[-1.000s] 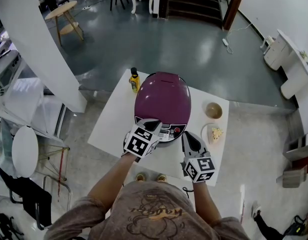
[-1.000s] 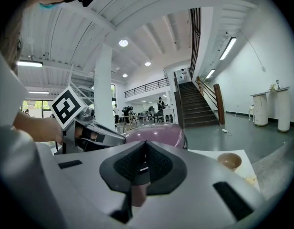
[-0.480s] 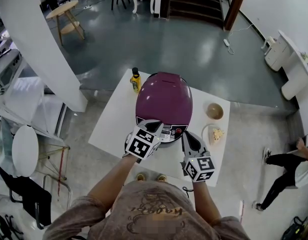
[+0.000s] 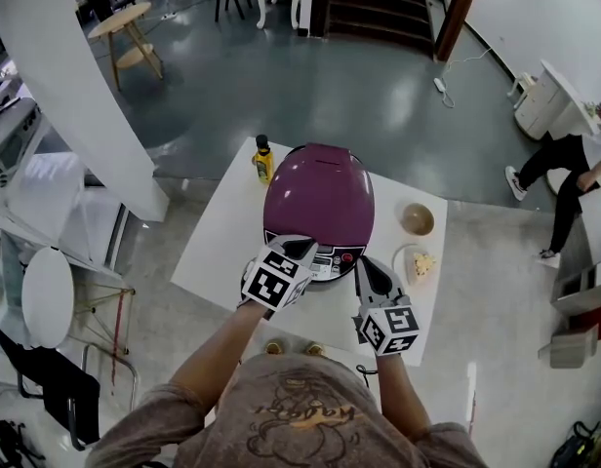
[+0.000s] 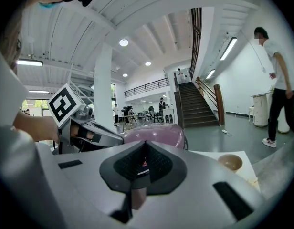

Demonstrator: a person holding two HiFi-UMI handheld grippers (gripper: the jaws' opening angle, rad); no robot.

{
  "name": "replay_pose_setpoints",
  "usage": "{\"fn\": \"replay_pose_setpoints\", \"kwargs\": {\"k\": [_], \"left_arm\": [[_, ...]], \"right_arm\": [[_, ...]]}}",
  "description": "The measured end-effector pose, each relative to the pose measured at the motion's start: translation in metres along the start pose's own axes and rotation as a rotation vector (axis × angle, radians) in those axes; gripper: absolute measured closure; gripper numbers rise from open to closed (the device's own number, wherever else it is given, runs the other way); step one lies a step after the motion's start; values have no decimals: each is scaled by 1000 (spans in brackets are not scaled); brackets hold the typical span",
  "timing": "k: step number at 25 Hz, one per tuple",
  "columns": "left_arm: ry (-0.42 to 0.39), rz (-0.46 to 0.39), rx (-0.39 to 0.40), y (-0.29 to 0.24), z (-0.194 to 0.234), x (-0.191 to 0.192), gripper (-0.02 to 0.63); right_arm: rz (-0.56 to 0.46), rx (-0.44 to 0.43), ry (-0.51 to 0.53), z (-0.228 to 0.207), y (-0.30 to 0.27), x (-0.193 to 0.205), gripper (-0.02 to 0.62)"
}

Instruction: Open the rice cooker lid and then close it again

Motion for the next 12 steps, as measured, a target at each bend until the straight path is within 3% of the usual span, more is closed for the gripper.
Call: {"fn": "replay_pose_setpoints", "kwargs": {"k": [12], "left_arm": [[13,-25,21,5,0,-5,586]], "right_arm": [[5,1,0,-2,-2,0,594]]}}
Point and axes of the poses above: the fingertips, and each gripper's own axes: y backward along the fingers, z to its left, x out of its underside, the point moved 4 cm from there along y, backward along the fingers, and after that the axes turned 5 degrees about -x, right-handed, at the moved point
